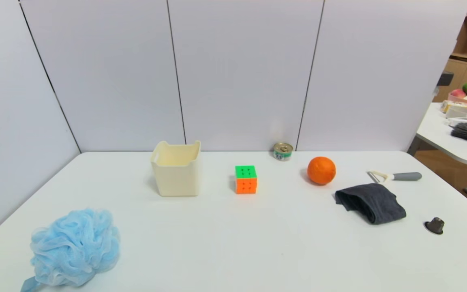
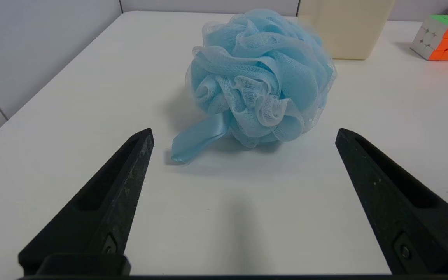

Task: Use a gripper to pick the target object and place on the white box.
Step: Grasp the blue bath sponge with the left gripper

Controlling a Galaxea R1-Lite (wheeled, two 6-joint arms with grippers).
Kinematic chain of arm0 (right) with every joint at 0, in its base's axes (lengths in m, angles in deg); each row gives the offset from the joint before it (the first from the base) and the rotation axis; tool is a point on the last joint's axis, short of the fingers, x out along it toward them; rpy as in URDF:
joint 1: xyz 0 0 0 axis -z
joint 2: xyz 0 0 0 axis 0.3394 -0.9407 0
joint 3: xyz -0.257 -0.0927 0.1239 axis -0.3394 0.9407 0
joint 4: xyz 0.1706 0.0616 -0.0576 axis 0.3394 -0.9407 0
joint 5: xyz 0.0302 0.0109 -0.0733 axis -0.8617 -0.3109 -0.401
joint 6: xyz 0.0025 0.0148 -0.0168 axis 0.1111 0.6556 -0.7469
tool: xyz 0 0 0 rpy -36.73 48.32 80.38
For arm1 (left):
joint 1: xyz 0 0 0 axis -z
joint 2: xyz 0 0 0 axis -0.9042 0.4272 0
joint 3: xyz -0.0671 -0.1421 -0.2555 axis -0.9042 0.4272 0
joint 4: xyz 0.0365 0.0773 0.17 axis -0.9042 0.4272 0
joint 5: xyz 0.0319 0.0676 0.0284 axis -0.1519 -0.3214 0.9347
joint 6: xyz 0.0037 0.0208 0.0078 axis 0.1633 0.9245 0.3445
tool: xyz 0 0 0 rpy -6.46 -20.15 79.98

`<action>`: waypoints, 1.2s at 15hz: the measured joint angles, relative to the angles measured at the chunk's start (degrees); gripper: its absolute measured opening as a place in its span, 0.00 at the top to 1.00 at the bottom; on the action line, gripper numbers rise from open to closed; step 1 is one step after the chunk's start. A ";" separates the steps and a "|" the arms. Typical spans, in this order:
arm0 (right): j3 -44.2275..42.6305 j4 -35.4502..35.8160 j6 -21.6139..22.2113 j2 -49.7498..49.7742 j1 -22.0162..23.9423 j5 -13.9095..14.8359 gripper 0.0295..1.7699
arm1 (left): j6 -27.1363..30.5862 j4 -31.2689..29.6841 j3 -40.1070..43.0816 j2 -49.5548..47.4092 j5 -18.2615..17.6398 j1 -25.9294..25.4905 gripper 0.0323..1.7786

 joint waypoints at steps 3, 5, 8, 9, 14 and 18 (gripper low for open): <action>0.00 -0.02 0.02 0.00 0.00 0.00 0.04 | 0.26 2.17 -1.61 1.48 -0.11 -0.06 0.05; 0.00 -0.02 0.00 0.00 0.00 -0.02 0.04 | 0.37 6.52 -4.83 2.26 -0.48 -0.06 0.05; 0.00 -0.02 -0.02 0.00 0.00 0.00 0.04 | 0.55 12.01 -8.52 4.44 -0.48 -0.06 0.05; 0.00 -0.02 0.00 0.00 0.00 0.02 0.04 | 0.77 11.48 -9.19 6.11 -0.44 -0.05 0.05; 0.00 -0.02 0.00 0.00 -0.05 0.00 0.04 | 2.62 9.80 -16.69 20.83 -0.44 0.94 0.05; 0.00 0.00 -0.02 0.00 -0.02 0.00 0.04 | 3.88 11.11 -26.97 37.38 -0.46 1.68 0.05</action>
